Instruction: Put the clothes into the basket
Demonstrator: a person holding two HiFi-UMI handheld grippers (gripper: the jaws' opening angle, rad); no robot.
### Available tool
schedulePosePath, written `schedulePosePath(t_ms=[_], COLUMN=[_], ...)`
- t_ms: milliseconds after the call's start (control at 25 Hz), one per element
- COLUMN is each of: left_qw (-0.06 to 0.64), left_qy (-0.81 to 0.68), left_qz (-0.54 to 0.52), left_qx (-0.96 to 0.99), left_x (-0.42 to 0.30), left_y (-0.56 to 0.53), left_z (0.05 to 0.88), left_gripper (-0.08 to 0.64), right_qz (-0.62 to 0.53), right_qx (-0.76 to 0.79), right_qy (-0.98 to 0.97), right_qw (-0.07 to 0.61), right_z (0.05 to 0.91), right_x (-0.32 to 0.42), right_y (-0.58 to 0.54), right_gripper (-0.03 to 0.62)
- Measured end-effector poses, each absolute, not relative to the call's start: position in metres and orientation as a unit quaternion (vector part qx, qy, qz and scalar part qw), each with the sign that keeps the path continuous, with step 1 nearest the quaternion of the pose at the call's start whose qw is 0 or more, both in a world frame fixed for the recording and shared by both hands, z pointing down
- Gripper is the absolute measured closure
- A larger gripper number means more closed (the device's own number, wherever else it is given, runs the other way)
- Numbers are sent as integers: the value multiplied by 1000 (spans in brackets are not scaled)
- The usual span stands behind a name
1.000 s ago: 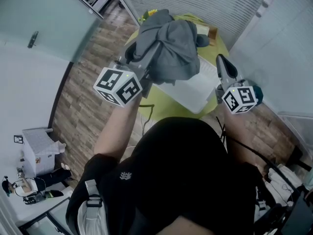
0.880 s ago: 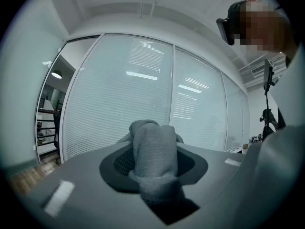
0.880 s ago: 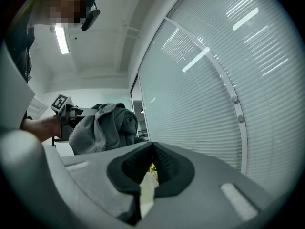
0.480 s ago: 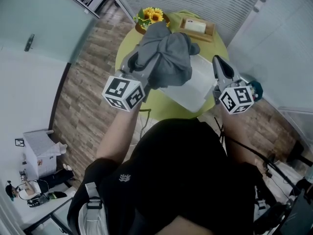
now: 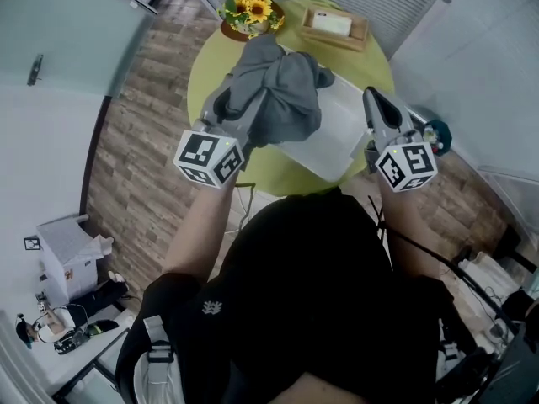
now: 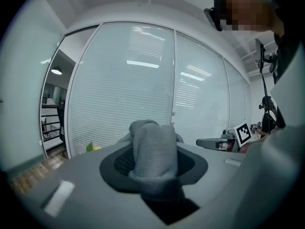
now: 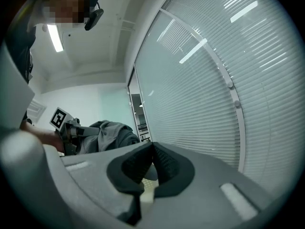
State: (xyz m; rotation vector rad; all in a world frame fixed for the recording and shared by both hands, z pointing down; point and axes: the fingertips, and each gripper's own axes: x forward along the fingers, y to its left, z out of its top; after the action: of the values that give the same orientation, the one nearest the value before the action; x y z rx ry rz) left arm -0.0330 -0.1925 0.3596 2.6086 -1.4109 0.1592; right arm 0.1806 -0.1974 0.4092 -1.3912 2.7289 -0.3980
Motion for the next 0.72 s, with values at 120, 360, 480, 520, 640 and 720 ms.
schedulePosePath(t_ms=[120,360,480,520,640,720], left_qw=[91,98,102,103,106,111], left_qy=[-474,-473,-471,-468,-458,-454], left_qz=[57,71,82,86,100,106], left_qx=[874,873,873,874,877,878], left_x=[-35,-39,-41,-40,-38,-37], left_y=[-195,-192,-193,-193,-194,-197], left_z=[374,396,407,410,417,422], left_gripper=[399,399,399,399,399,399], right_qz=[-131,-135,-136,-137,-142,-147], right_qx=[-445,-443,-443,-444,-446,-444], right_qy=[886,886,886,886,884,884], right_qw=[22,15,12,11,11,11], right_z=[416,429,432,433,435,435], right_x=[175,169,167,166,164,161], right_y=[-199,-195,-194,-194,-192,-193], right_gripper=[591,591,591,591,591,591])
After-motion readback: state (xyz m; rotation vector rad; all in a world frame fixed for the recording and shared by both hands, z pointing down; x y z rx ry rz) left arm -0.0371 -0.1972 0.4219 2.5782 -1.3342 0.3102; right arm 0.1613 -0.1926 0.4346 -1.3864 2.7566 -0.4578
